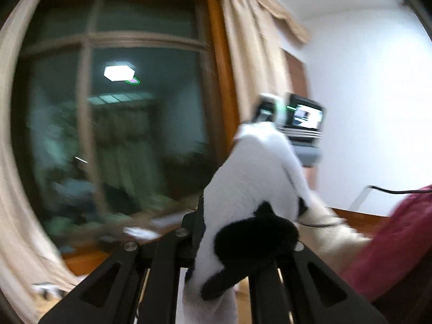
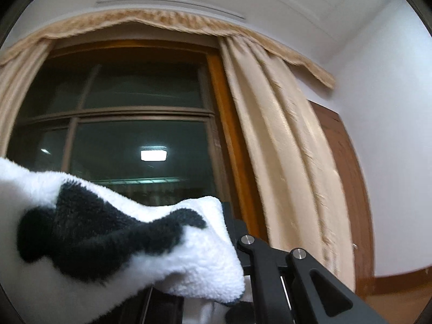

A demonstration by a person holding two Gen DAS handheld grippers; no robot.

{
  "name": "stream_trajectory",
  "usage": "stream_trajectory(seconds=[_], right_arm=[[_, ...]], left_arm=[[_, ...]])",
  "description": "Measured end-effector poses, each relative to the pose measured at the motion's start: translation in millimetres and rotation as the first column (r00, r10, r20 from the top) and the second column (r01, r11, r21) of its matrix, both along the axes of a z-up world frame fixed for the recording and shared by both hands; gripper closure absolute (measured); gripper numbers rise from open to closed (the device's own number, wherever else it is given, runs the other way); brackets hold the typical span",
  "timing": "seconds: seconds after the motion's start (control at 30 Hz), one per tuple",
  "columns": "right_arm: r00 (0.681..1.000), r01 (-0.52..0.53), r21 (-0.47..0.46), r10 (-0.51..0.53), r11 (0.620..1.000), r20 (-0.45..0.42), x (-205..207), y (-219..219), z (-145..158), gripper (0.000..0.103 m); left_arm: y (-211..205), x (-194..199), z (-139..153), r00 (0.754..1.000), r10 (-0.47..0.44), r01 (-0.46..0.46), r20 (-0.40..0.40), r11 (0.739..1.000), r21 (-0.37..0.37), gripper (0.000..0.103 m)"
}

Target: Fold clothes

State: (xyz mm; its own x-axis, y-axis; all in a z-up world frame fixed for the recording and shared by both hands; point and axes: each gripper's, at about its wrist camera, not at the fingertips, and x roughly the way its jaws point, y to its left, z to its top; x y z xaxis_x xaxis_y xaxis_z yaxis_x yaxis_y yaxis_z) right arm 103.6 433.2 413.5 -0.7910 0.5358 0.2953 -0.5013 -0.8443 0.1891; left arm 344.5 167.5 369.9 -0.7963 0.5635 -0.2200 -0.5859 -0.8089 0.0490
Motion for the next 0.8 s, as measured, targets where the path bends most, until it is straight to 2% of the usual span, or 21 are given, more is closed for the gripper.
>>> stream_trajectory(seconds=[0.1,0.17,0.23,0.33,0.4,0.47,0.5,0.6,0.63,0.73,0.8], right_arm=[[0.999,0.052,-0.020,-0.053,0.998,-0.013,12,16,-2,0.098],[0.999,0.026,0.014,-0.027,1.000,0.042,-8,4,-12,0.098],[0.994,-0.013,0.053,0.007,0.998,0.111,-33,-12,-25,0.098],[0.975,-0.077,0.107,0.053,0.991,0.216,-71,-36,-43,0.097],[0.955,-0.123,0.138,0.079,0.983,0.286,-96,-52,-55,0.097],[0.929,-0.170,0.166,0.102,0.971,0.355,-121,-68,-67,0.097],[0.915,-0.194,0.178,0.112,0.965,0.389,-133,-76,-73,0.097],[0.862,-0.267,0.210,0.136,0.940,0.489,-171,-100,-91,0.097],[0.836,-0.294,0.211,0.145,0.932,0.529,-184,-113,-109,0.097],[0.738,-0.378,0.194,0.168,0.905,0.653,-223,-158,-176,0.097],[0.663,-0.430,0.175,0.178,0.886,0.727,-249,-189,-221,0.097]], left_arm=[[15,-1,-4,0.985,-0.133,0.126,0.107,0.989,0.073,0.094],[18,1,-5,0.965,-0.206,0.183,0.161,0.972,0.150,0.094],[12,0,-5,0.954,-0.236,0.195,0.184,0.956,0.218,0.094],[-5,-8,-12,0.951,-0.224,0.154,0.212,0.940,0.304,0.094],[-18,-14,-24,0.946,-0.196,0.094,0.260,0.929,0.358,0.094],[-37,-22,-46,0.926,-0.157,0.006,0.342,0.914,0.406,0.094],[-49,-28,-62,0.909,-0.132,-0.052,0.395,0.905,0.423,0.094],[-90,-46,-123,0.829,-0.039,-0.252,0.557,0.864,0.437,0.094],[-102,-48,-142,0.804,-0.008,-0.308,0.595,0.850,0.427,0.094],[-147,-61,-215,0.682,0.085,-0.491,0.726,0.789,0.369,0.094],[-176,-69,-264,0.586,0.131,-0.596,0.800,0.738,0.316,0.094]])
